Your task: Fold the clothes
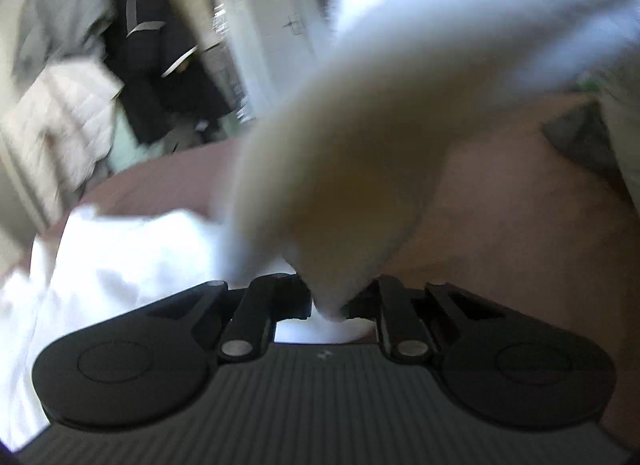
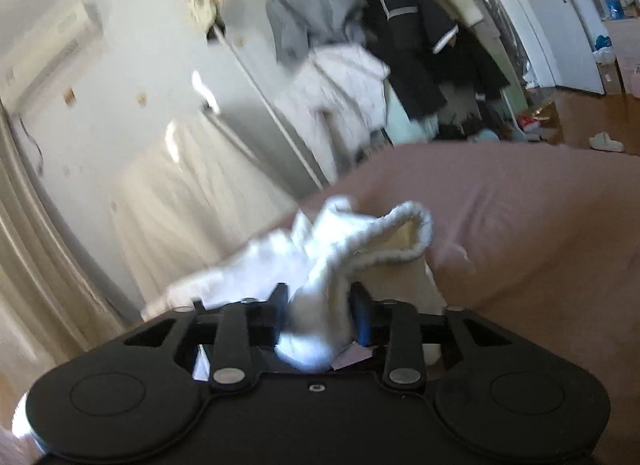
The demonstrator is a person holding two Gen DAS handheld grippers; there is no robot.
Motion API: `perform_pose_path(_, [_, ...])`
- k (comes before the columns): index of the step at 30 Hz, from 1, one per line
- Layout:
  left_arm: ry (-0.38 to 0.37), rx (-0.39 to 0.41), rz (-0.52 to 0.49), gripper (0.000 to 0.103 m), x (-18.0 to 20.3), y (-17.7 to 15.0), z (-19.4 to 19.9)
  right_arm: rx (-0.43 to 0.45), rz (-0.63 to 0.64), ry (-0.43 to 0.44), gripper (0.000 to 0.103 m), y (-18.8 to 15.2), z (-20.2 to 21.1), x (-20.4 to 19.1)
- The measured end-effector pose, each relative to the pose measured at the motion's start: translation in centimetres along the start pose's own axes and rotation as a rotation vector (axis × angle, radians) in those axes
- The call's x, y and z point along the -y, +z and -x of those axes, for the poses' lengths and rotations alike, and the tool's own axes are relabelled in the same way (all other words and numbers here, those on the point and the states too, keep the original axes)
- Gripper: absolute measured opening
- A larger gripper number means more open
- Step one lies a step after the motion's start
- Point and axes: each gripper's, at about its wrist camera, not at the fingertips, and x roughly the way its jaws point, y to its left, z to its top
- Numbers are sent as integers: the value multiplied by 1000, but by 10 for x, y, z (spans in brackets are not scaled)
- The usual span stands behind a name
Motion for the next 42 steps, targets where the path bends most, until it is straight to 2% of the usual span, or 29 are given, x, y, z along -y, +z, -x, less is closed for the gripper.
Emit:
perform_pose_path(1, [15, -17, 28, 12, -8, 0, -1, 4, 9, -13, 45, -1, 0, 1])
perform_pose_path(3, [18, 5, 126, 12, -29, 1, 11, 11, 28, -38, 50, -2, 0, 2])
perform_pose_path(5, [12, 29, 181, 12, -43, 1, 23, 19, 47, -63, 51, -4, 0, 4])
perform_pose_path(7, [-8, 39, 210, 12, -52, 4, 33, 26, 65, -88, 54, -6, 0, 5])
perform_pose_path(10, [-36, 46, 227, 12, -54, 10, 39, -28, 48, -126, 59, -9, -11, 11])
perform_pose_path(11, [-60, 52, 242, 12, -55, 13, 39, -39, 29, -127, 61, -10, -15, 16])
perform_pose_path(13, [-116, 61, 287, 12, -55, 16, 37, -69, -56, -154, 71, -15, -24, 32])
perform_pose_path(15, [-129, 54, 308, 12, -56, 16, 29, -107, -169, -210, 72, -21, -33, 52])
perform_pose_path(18, [-118, 34, 326, 12, -49, 8, 22, -75, -393, -117, 73, -41, -39, 92])
perform_pose_path(20, [-115, 11, 355, 13, -50, 0, 20, -76, -585, 6, 73, -59, -46, 116])
perform_pose_path(21, [-115, -15, 362, 13, -52, -3, 18, -71, -641, 51, 73, -66, -51, 121])
perform_pose_path(24, [-79, -88, 330, 14, -56, -14, 14, -101, -646, 75, 73, -74, -65, 116])
perform_pose_path(27, [-71, -132, 362, 14, -64, -28, 12, -144, -698, 160, 76, -88, -88, 111])
perform_pose_path(28, [-75, -139, 387, 14, -67, -33, 12, -143, -692, 155, 74, -91, -91, 104])
perform_pose_path(29, [-77, -137, 413, 14, -70, -36, 12, -140, -680, 144, 66, -94, -94, 98])
perform_pose_path(30, [-77, -134, 429, 14, -73, -39, 13, -136, -668, 133, 30, -97, -96, 91])
perform_pose_path(31, [-76, -134, 441, 14, -75, -41, 14, -132, -657, 122, 25, -100, -99, 84])
perform_pose_path(34, [-75, -115, 452, 16, -80, -42, 23, 24, -267, -108, 20, -69, -61, 22])
perform_pose_path(35, [-87, -106, 453, 29, -80, -40, 27, 80, -100, -219, 19, -56, -48, -2])
perform_pose_path(36, [-103, -101, 451, 40, -81, -38, 29, 142, 108, -369, 18, -44, -35, -30])
perform_pose_path(37, [-110, -96, 444, 59, -79, -35, 31, 192, 287, -549, 17, -39, -28, -49])
perform_pose_path(39, [-96, -83, 414, 62, -74, -28, 32, 274, 597, -929, 17, -33, -20, -72])
perform_pose_path(42, [-51, -108, 342, 62, -65, -27, 26, 177, 544, -1031, 17, -20, -12, -36])
